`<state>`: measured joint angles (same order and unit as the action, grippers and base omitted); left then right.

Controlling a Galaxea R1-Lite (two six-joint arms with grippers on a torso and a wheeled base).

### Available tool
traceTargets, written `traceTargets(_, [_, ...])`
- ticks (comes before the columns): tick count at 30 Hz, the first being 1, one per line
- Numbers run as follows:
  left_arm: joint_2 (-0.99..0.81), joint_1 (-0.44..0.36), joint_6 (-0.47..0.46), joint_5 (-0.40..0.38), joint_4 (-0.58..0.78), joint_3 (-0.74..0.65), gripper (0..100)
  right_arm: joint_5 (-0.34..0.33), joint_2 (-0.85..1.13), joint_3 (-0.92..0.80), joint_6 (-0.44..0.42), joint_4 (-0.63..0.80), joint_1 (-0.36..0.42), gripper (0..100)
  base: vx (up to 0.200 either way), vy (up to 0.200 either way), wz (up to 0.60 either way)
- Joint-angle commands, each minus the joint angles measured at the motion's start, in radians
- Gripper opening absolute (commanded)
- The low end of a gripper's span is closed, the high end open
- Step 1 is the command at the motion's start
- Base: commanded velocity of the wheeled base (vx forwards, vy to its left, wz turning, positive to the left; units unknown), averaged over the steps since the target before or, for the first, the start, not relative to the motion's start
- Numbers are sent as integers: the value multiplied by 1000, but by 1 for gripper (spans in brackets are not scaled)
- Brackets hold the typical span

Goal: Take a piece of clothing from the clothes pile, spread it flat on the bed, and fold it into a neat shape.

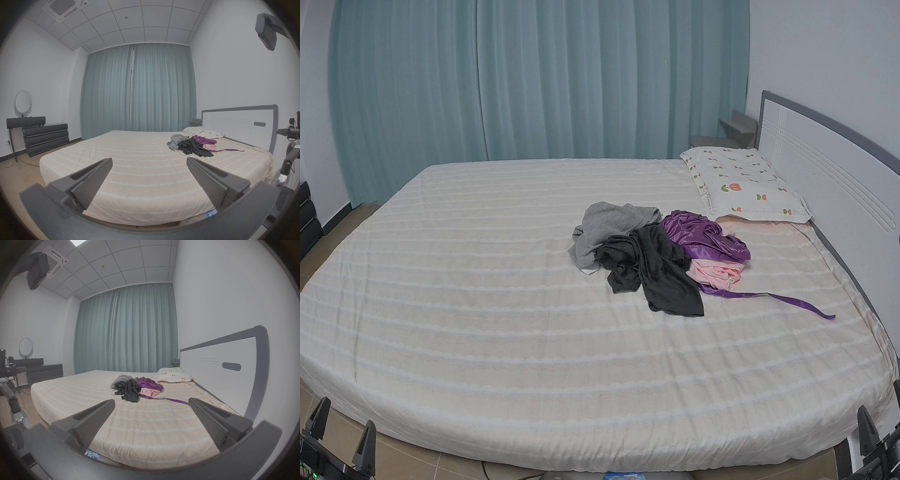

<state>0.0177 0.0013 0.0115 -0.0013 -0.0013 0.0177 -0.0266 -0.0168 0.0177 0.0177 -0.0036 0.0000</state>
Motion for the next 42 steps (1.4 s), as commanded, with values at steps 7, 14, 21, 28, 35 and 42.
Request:
traceTargets(7, [-15,0,1,0,0,-18,100,-9,-189,255,-90,-16,6,100,0,0,0])
traceTargets(14, [-15,0,1,0,0,-18,100,-76,-535,217,-88,-21,83,100,0,0,0])
traceTargets(21, [-15,0,1,0,0,-18,100,-116,-1003,300,-176,-200,117,100,0,0,0])
traceTargets(28, [-15,0,1,0,0,-18,100,-113,-1440,433,-260,-438,137,100,0,0,0])
traceTargets(35, [-15,0,1,0,0,-18,100,-104,-1875,706,-441,-547,183,100,0,0,0])
traceTargets(42, [-15,0,1,0,0,-18,100,-93,-2152,946,-475,-581,183,100,0,0,0])
